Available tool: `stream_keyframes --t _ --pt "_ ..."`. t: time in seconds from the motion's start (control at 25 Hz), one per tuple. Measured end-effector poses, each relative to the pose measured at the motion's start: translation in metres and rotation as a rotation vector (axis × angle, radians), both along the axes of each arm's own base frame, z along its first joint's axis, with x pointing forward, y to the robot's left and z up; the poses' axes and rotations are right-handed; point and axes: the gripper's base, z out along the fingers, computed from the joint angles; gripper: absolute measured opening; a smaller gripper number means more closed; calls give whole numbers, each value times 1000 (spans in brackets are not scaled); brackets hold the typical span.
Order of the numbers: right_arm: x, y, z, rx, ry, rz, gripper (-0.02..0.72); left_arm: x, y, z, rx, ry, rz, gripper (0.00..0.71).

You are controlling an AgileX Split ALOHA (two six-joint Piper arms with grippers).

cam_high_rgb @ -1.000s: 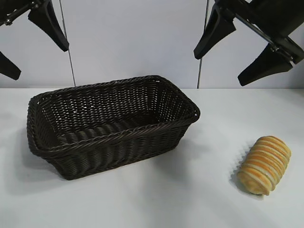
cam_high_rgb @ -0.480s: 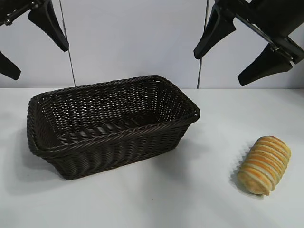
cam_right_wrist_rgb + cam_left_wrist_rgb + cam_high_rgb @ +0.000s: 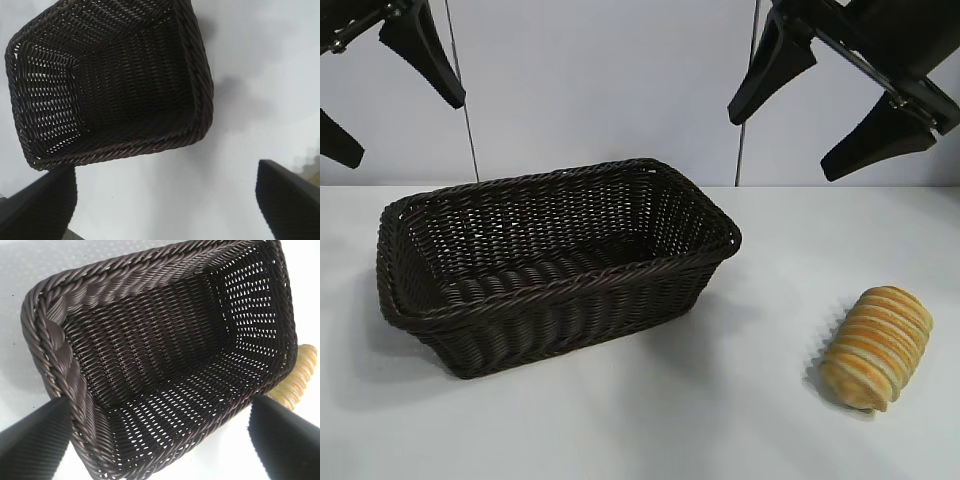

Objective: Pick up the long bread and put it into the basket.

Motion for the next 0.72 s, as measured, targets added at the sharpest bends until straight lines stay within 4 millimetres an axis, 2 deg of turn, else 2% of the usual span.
stream_keyframes --t 0.24,0.36,0.6,0.72 --pt "0 0 0 0 0 0 695 2 0 1 -1 -22 12 691" --pt "0 0 0 0 0 0 695 0 3 -2 14 26 40 690" --pt "0 0 0 -1 5 3 695 -13 5 -24 187 142 99 689" --pt "-2 0 0 0 16 11 695 -18 3 -36 198 167 112 688"
